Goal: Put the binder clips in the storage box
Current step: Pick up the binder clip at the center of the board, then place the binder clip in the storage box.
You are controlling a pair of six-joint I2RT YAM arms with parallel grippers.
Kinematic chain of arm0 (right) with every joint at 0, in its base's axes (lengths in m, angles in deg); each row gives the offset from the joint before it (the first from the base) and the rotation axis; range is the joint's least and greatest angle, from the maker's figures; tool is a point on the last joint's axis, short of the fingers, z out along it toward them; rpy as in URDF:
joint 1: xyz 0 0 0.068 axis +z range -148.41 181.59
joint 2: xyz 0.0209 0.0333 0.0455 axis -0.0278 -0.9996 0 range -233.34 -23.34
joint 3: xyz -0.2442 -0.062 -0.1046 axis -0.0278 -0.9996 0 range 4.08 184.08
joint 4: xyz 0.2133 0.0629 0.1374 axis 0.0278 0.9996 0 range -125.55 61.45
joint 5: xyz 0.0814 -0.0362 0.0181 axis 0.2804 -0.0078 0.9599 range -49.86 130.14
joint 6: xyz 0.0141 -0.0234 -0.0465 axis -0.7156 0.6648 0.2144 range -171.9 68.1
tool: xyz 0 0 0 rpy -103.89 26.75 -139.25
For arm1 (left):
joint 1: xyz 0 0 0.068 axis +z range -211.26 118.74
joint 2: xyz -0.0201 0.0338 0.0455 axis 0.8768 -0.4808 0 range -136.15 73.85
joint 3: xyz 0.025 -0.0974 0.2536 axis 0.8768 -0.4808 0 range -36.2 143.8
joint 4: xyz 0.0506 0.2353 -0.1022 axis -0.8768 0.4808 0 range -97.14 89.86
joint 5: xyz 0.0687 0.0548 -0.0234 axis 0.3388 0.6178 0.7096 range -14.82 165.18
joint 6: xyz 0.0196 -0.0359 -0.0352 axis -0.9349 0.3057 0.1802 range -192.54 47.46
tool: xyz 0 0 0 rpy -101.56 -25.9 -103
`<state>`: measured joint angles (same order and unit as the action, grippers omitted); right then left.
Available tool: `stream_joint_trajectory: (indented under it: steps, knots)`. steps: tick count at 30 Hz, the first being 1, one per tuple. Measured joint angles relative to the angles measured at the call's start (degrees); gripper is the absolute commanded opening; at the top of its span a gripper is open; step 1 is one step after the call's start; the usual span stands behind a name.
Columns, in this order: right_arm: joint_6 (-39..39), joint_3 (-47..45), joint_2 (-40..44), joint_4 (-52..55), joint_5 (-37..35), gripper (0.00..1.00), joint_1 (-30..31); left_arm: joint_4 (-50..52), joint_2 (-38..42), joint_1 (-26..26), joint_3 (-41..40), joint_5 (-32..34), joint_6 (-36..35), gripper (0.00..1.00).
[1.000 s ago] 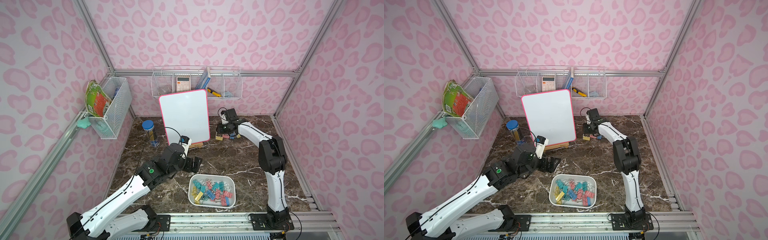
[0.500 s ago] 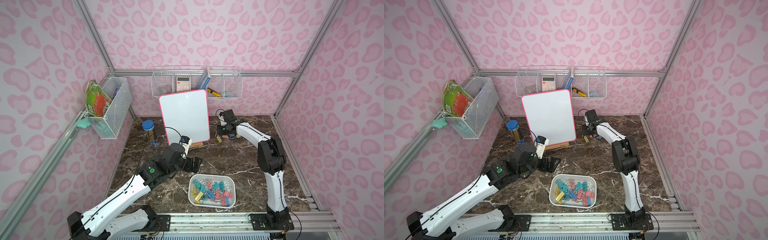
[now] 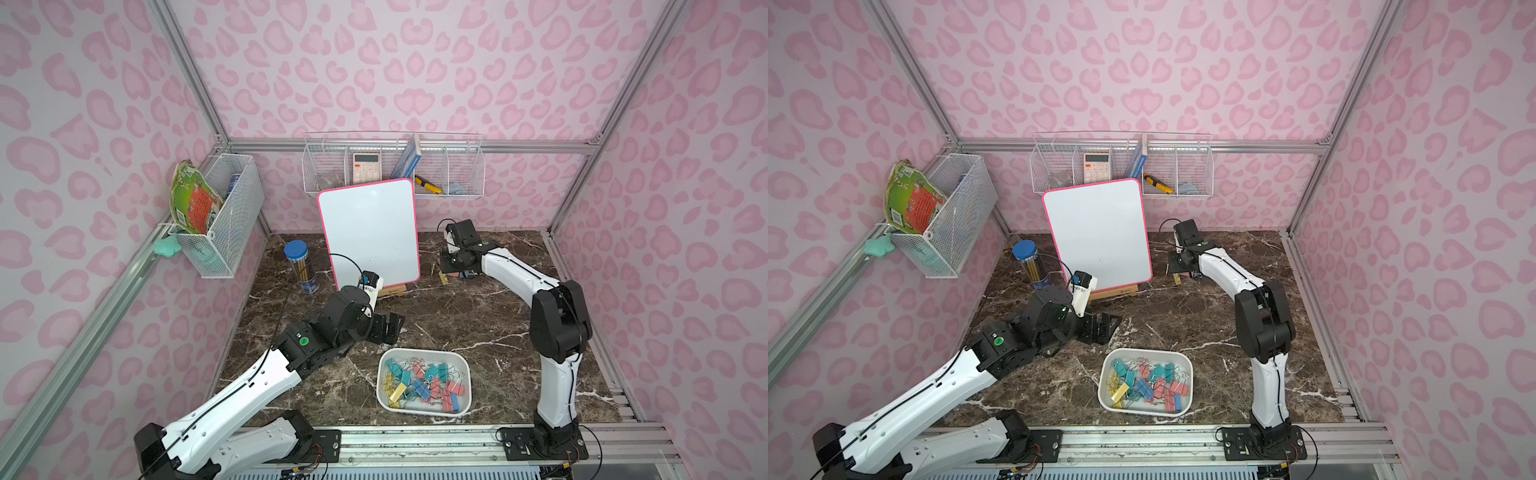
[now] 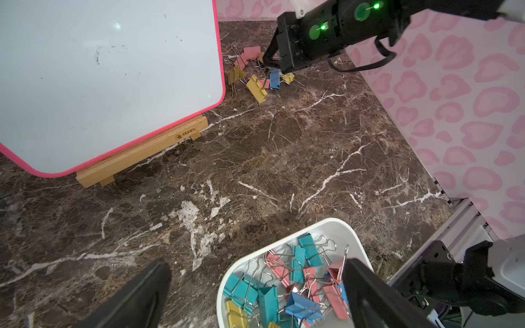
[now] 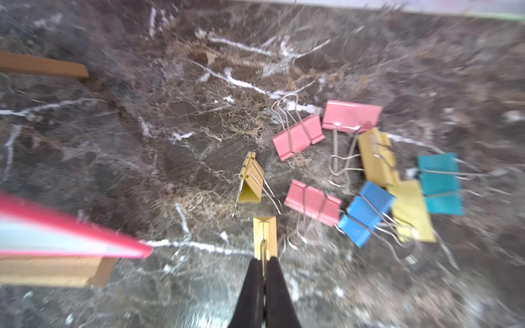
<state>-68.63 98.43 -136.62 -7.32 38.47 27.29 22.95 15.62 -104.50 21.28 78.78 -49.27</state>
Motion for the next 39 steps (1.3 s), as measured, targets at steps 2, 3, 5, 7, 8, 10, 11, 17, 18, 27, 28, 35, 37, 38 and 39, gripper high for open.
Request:
stream_joint_trajectory:
  steps: [2, 3, 5, 7, 8, 10, 11, 17, 18, 27, 28, 35, 37, 38, 39]
  knots:
    - [-0.33, -3.1, 6.49, 0.44, -0.9, 0.0, 1.11, -0.66, 0.11, 0.0, -0.15, 0.76, 0.42, 0.99]
    - [-0.81, -4.76, 9.84, 0.44, -1.66, 0.0, 1.86, -0.83, 0.11, 0.0, -0.2, 1.27, 0.46, 0.99]
    - [-2.1, -9.01, 18.36, 0.98, -2.69, 0.0, 4.52, -1.33, -0.17, 0.0, -0.31, 2.45, 0.57, 0.99]
    - [-4.13, -13.14, 26.6, 1.99, -3.82, 0.0, 8.76, -2.23, -0.74, 0.0, -0.48, 3.85, 0.59, 0.99]
    - [-5.49, -15.47, 30.27, 2.8, -4.28, 0.0, 11.43, -2.75, -1.14, 0.0, -0.66, 4.59, 0.59, 0.99]
    - [-8.35, -20.17, 36.28, 5.51, -5.55, 0.0, 17.38, -3.78, -1.73, 0.02, -1.03, 5.46, 0.66, 0.99]
    - [-10.08, -22.64, 38.73, 7.58, -5.75, 0.0, 20.39, -4.68, -1.95, 0.04, -1.31, 5.84, 0.66, 0.99]
    - [-20.81, -35.47, 46.45, 18.18, -7.63, 0.0, 29.4, -9.86, -4.44, 0.11, -1.95, 6.05, 0.55, 0.99]
    - [-21.88, -36.33, 46.9, 18.84, -7.61, 0.0, 30.21, -10.14, -4.96, 0.11, -1.53, 6.03, 0.48, 0.99]
    - [-28.81, -36.04, 37.64, 21.64, -10.14, 0.0, 35.78, -10.62, -5.38, 0.11, -0.44, 5.66, -0.7, 0.99]
    - [-29.44, -34.84, 35.76, 22.08, -11.32, 0.0, 36.68, -10.58, -5.14, 0.11, -0.66, 5.66, -0.7, 0.99]
    - [-29.57, -29.31, 26.36, 21.53, -12.35, 0.51, 41.07, -10.34, -4.24, 0.11, -1.22, 5.75, 0.33, 0.99]
    - [-29.05, -28.26, 25.94, 19.39, -10.71, 0.52, 41.33, -9.97, -3.61, 0.11, -1.22, 5.95, 0.33, 0.99]
    - [-29.03, -27.87, 26.12, 18.1, -9.84, 0.52, 41.0, -9.97, -3.19, 0.11, -1.25, 6.05, 0.33, 0.99]
    - [-28.76, -27.63, 26.71, 16.09, -8.63, 0.52, 39.93, -10.01, -2.71, 0.11, -1.36, 6.14, 0.33, 0.99]
